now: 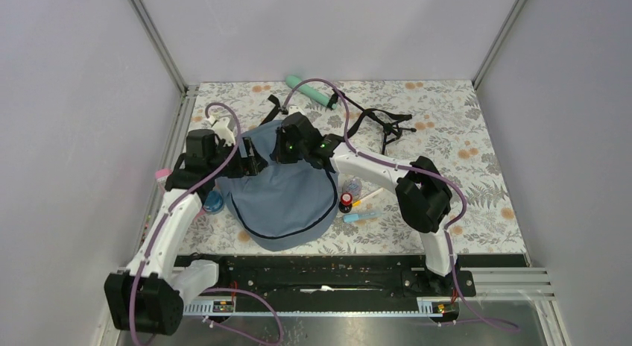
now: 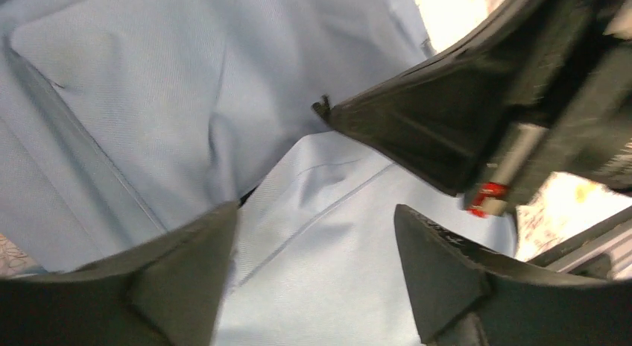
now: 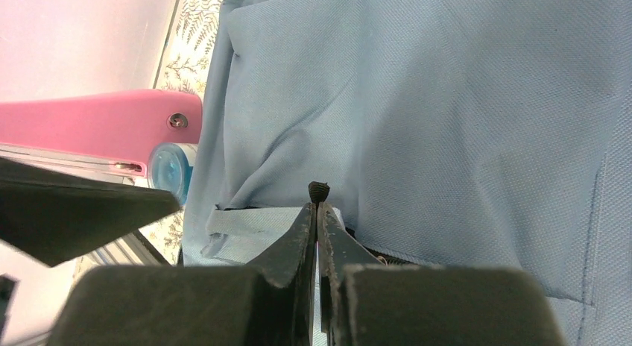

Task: Pack the student bag
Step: Unzip the student bag at the center of the board.

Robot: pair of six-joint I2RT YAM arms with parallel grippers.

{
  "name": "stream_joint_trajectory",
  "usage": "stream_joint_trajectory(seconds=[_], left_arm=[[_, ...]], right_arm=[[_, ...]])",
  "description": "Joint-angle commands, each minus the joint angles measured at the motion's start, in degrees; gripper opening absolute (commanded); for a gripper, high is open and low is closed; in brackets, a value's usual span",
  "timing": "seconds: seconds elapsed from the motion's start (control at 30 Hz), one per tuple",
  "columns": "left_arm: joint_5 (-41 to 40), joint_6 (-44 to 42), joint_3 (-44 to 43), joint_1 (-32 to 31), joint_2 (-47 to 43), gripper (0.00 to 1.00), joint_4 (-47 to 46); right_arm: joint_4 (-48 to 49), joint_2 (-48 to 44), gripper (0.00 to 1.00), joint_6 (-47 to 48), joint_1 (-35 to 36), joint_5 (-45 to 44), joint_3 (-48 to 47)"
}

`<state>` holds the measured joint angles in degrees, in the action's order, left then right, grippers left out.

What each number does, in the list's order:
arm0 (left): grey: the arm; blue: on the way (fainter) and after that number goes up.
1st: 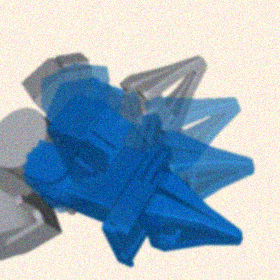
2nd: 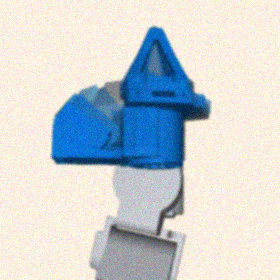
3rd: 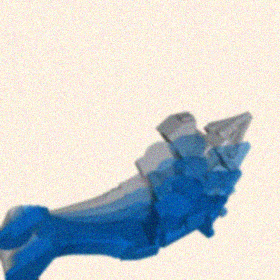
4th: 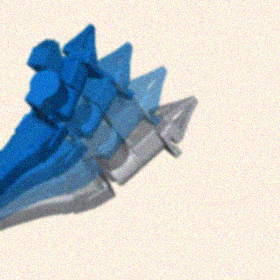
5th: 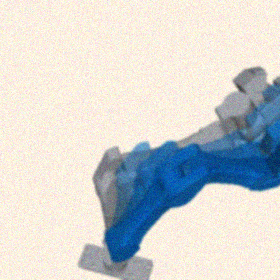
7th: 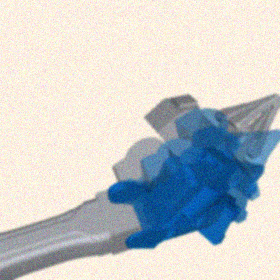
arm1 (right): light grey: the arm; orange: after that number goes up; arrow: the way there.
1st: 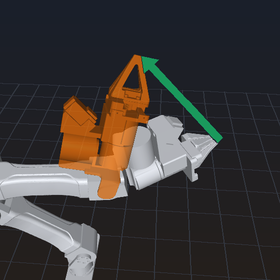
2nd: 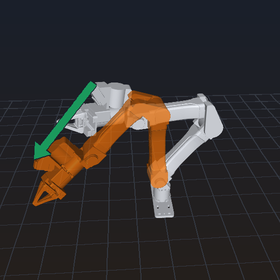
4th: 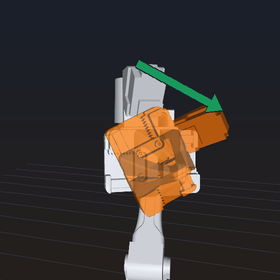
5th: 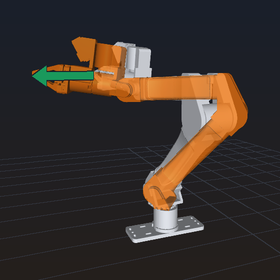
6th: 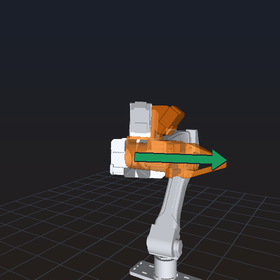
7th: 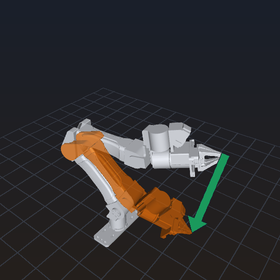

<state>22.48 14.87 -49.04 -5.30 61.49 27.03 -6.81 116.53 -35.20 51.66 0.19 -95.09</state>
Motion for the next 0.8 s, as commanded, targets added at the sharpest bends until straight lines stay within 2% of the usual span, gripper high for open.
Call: stream_joint_trajectory(seconds=[0.0,0.07,0.17,0.2,0.3,0.43,0.53,0.77], left_arm=[[-8.18,6.23,2.66,-0.1,-8.09,0.83,-3.67],[-11.69,8.89,5.48,-0.08,-11.14,0.88,-3.39],[-12.78,12.08,10.67,-0.15,-14.14,0.88,-3.79],[-12.86,12.63,12.05,-0.14,-14.64,0.86,-3.93],[-11.13,14.12,14.81,-0.12,-15.06,0.7,-5.08],[-11.68,15.98,16.61,-0.09,-14.85,0.65,-6.82],[-13.46,16.59,17.22,-0.15,-14.23,0.53,-8.39],[-18.08,16.39,17.54,-0.37,-12.58,0.53,-9.63]], right_arm=[[3.26,-0.67,0.0,-0.64,1.64,1.03,-2.82],[3.25,-0.34,0.0,-0.7,1.69,0.83,-2.75],[3.21,-0.13,0.0,-0.7,1.69,0.76,-2.7],[3.25,-0.15,0.0,-0.72,1.69,0.74,-2.73],[3.25,-0.19,0.0,-0.64,1.69,0.74,-2.82],[3.21,-0.58,0.0,-0.61,1.69,0.78,-2.6],[3.25,-0.89,0.0,-0.73,1.68,0.72,-2.09],[3.34,-1.74,0.0,-0.83,1.73,1.23,-0.98]])
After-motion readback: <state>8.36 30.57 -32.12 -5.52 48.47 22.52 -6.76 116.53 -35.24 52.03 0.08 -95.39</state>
